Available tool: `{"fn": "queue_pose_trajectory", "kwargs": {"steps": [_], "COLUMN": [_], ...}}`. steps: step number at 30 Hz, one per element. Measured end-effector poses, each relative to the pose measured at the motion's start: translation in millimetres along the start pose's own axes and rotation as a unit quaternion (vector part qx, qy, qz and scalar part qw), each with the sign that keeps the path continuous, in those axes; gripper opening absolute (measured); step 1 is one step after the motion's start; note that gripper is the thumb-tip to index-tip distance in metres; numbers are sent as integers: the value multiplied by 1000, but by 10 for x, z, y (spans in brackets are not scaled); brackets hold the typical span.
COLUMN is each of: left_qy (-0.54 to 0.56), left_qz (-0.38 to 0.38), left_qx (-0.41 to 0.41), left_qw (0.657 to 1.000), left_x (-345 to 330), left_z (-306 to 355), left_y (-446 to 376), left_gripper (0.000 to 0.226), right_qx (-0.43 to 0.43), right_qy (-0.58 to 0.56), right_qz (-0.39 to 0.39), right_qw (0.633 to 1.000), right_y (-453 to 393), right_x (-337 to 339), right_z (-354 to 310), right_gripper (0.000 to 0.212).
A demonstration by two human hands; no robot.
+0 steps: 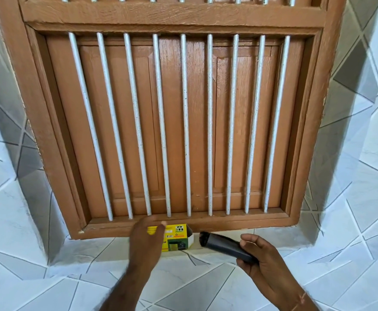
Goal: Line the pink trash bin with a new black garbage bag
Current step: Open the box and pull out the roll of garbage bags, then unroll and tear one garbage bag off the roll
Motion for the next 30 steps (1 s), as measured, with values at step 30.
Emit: {"fn": "queue_pose_trajectory", "kwargs": {"steps": [30], "left_qy": [21], "left_qz": [-230], "left_qx": [-40], "left_qw": [972], "left_x": [-292], "left_z": [128], "left_y": [715], "left_gripper": [13], "right_qx": [-142], "right_qy": [-55], "right_qz": [-49], "right_qw": [987], "right_y": [368], "right_x": [-1287], "right_z": [815], "right_gripper": [28]}}
Point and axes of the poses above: each hand's wrist, its own y-axis away from the middle knuckle, its own x-axis out of the back of the hand, z = x × y, the point moved 9 cm from there along -y, towards the middle knuckle, and after that the axes turned 7 degrees about -z, right-handed, at the moved point
